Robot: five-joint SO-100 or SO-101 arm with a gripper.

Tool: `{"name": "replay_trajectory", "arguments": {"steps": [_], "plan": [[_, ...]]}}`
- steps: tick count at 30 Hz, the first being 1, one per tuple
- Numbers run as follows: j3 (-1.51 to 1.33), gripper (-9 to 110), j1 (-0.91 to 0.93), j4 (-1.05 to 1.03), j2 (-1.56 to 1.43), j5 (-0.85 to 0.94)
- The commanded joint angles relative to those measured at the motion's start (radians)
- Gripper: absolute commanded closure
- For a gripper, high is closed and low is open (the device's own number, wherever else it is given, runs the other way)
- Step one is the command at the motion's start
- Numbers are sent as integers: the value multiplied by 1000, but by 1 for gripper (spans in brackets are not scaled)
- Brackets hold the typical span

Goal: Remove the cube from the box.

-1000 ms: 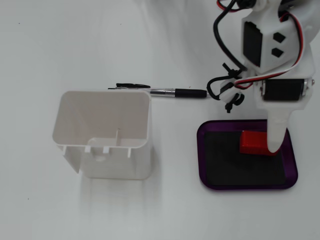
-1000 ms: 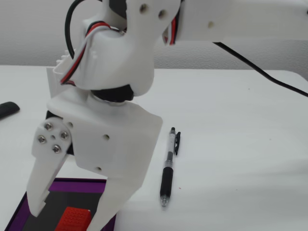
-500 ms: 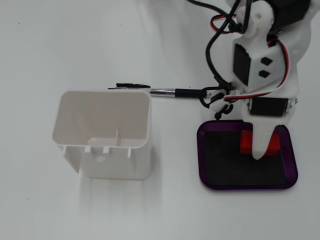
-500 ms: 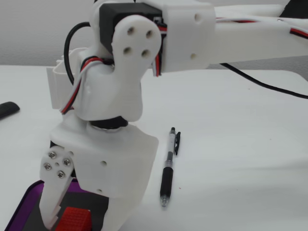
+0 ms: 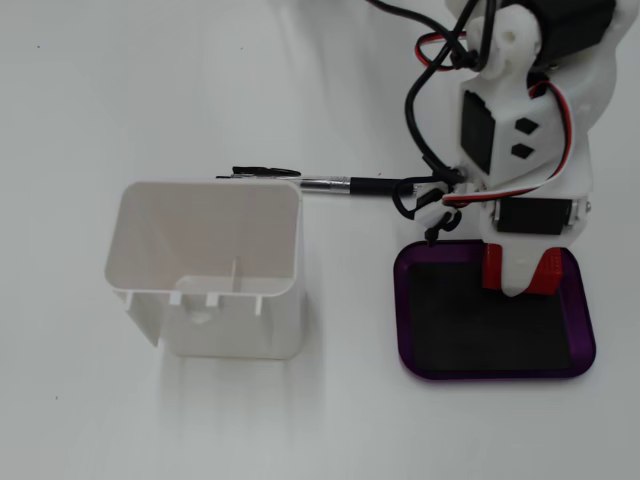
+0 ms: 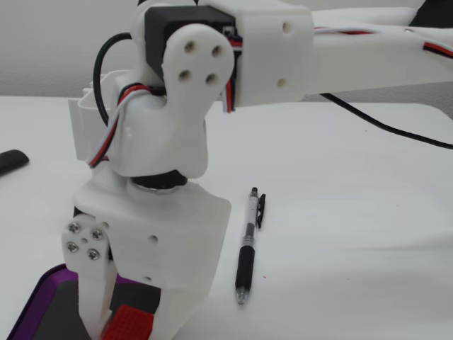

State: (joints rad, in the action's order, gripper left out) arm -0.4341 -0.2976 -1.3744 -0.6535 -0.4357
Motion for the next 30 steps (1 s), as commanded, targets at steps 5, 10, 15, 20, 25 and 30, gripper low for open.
{"name": "replay_trajectory", "arguments": {"steps": [5,10,15,20,25,30], "plan": [[40,102,-3,-5,-29,51],[249,102,-2,-98,-121,118],[446,102,-2,-270,-288,216],[255,102,32,-327,-433,272],[-176,102,63,-327,-611,278],[-515,102,109,-291,-801,278]]}}
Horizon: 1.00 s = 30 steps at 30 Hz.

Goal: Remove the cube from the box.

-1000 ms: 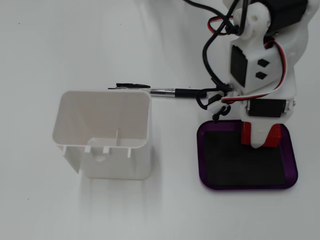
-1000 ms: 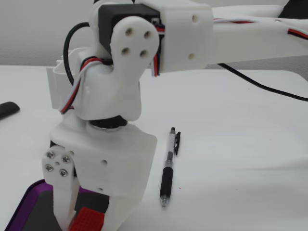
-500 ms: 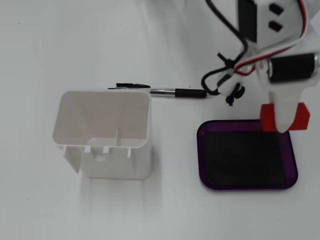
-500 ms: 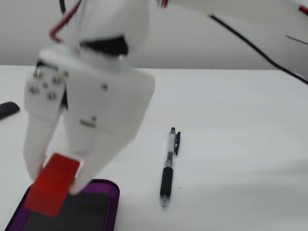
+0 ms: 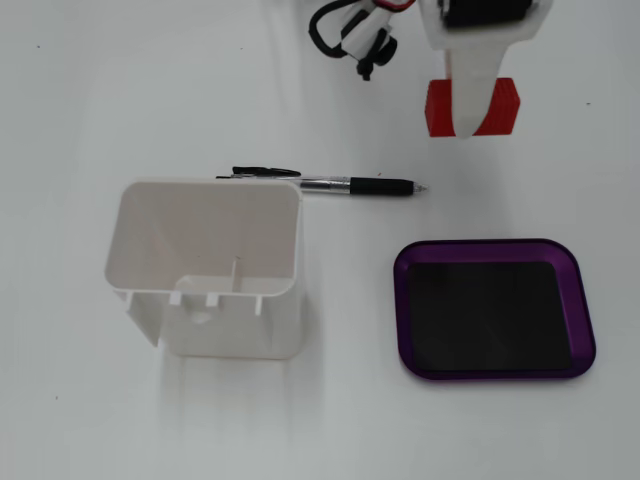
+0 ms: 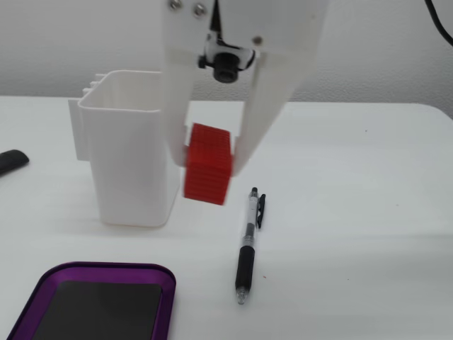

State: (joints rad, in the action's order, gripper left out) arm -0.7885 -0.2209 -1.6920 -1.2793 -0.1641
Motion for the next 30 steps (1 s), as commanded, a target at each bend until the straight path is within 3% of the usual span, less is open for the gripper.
{"name": "replay_trajectory", "arguments": {"steps": [1,14,30], "plan": [[-224,102,48,38,-215,8],[-1189,102,80,543,-638,49],[-1473,99,80,753,-666,109]]}}
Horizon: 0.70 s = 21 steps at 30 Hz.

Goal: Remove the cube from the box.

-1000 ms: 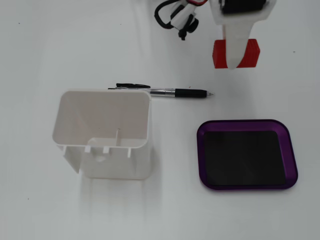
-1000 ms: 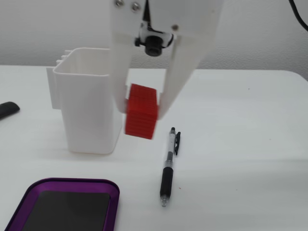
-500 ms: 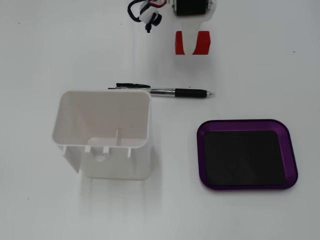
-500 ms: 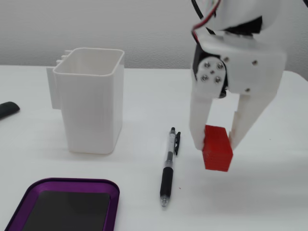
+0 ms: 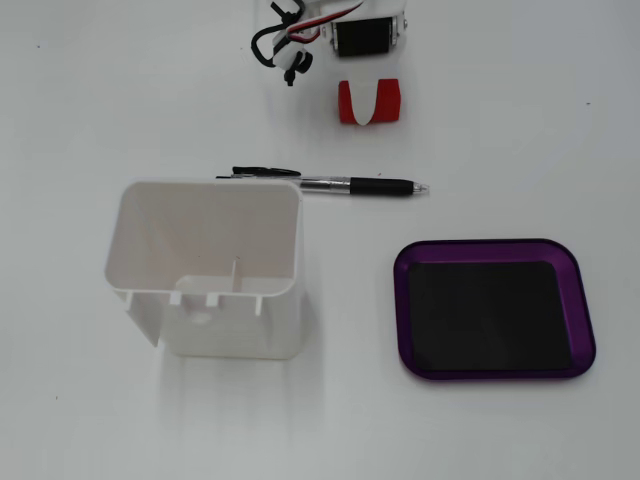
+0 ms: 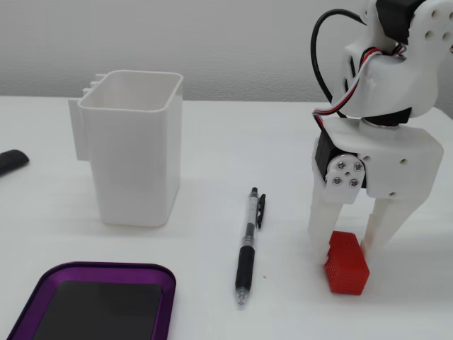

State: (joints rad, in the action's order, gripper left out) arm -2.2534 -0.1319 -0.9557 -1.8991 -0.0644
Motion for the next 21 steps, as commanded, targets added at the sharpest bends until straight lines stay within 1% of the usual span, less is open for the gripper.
{"name": "replay_trajectory", "arguments": {"steps": [1,5,9,12,16,21], "plan": [[-9,97,-9,11,-46,9],[-9,84,-11,6,-60,8],[51,75,-3,-92,-63,9],[161,74,2,-179,-84,9],[247,74,3,-279,-190,34],[215,74,5,-311,-431,64]]}}
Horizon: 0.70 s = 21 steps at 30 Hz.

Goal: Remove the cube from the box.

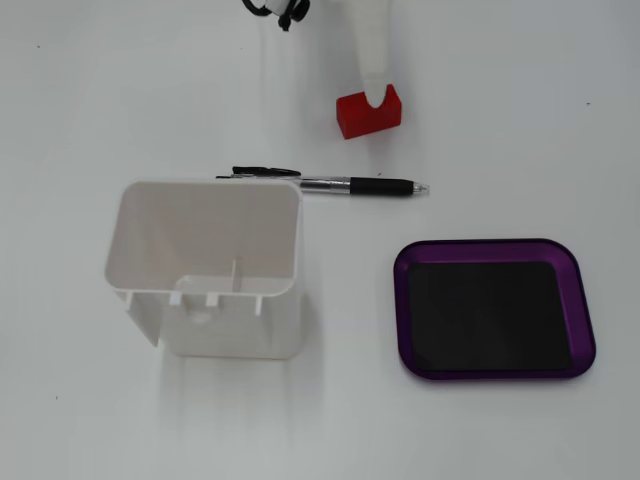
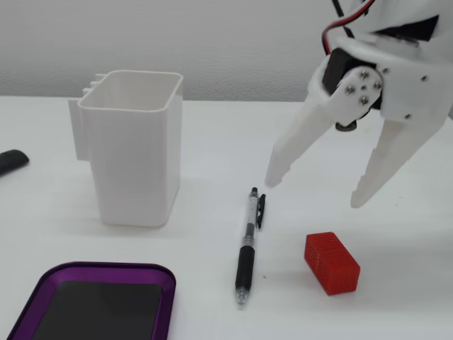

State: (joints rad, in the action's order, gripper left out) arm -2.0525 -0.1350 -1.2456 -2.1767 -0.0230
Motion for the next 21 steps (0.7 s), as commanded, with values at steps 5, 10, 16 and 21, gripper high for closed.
{"name": "replay_trajectory", "arguments": {"steps": [5,10,16,21], "plan": [[-206,74,72,-12,-419,94],[-489,73,249,75,-683,141],[-784,73,364,117,-1020,143],[-922,73,360,40,-1276,129]]}}
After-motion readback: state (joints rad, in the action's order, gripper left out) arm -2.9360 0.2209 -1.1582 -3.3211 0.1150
